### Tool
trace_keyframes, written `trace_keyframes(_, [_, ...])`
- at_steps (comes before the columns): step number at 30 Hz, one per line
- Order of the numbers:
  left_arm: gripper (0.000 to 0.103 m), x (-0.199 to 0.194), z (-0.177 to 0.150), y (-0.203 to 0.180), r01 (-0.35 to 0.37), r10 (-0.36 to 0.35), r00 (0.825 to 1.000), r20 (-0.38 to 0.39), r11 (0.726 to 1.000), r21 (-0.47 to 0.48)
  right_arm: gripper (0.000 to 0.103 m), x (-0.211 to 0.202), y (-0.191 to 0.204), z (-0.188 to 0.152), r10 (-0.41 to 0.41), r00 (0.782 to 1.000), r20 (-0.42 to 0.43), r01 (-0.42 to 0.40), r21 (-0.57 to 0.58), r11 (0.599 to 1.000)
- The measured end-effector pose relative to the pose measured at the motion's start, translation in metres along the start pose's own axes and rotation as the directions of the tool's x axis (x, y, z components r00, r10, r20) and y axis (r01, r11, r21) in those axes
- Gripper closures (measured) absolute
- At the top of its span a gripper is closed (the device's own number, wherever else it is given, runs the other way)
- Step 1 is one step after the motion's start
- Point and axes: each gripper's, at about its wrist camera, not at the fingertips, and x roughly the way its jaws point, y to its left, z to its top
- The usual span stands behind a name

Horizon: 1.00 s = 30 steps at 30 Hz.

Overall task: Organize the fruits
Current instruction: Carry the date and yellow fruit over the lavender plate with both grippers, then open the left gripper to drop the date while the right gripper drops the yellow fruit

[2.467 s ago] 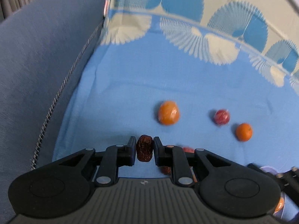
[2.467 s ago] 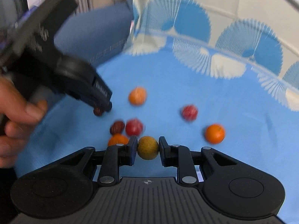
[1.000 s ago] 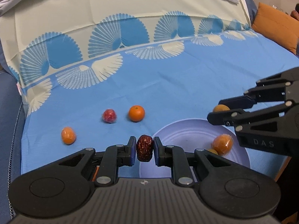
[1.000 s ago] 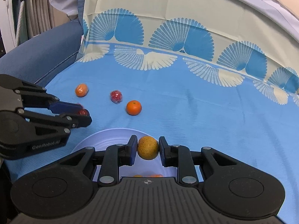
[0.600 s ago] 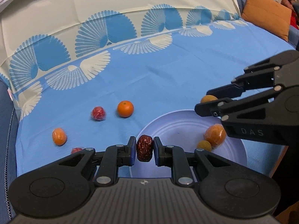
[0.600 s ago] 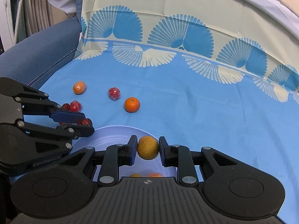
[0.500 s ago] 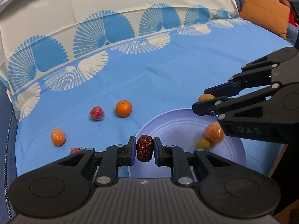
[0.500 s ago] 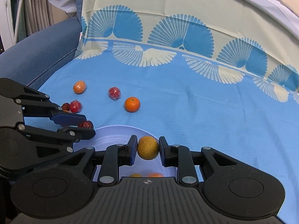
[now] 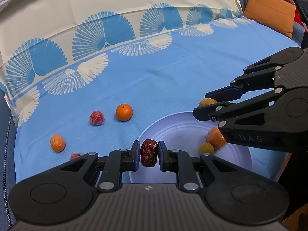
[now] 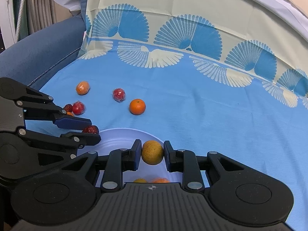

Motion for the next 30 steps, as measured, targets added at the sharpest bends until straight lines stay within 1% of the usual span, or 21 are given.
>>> trace_keyframes(19, [0.082,-0.0018,0.0002,-0.0021,-0.002,0.002,1.0,0.007,1.0,0.01,0.077,-0.0018,-0.0003,0.0005,0.004,1.0,-0.003,-0.004,-0.007,1.0])
trace_keyframes(21, [0.082,-0.0008,0.0004,-0.0021,-0.003,0.003,1.0,0.0,1.0,0.011,0.077,-0.0011,0.0005,0.0009,0.006,1.0,-0.008,-0.006,-0.012,1.0])
trace_keyframes(23, [0.078,0.0003,0.0003,-0.0025,-0.006,0.006,1.0,-0.005,1.0,0.016,0.076,-0.0013,0.0013,0.0013,-0.004,1.0,-0.006,0.003,-0.02,1.0])
trace_keyframes(28, [0.076,0.0002,0.0007,-0.002,-0.006,0.006,1.0,-0.001,1.0,0.015,0.076,-0.0012,0.0013,0.0012,-0.011,1.0,-0.006,0.011,-0.012,1.0])
trace_keyframes(30, [0.075,-0.0002,0.0012,-0.0021,-0.008,0.008,1.0,0.001,1.0,0.014,0.073,-0.0006,0.0011,0.0012,-0.012,1.0,-0.009,0.012,-0.005,1.0])
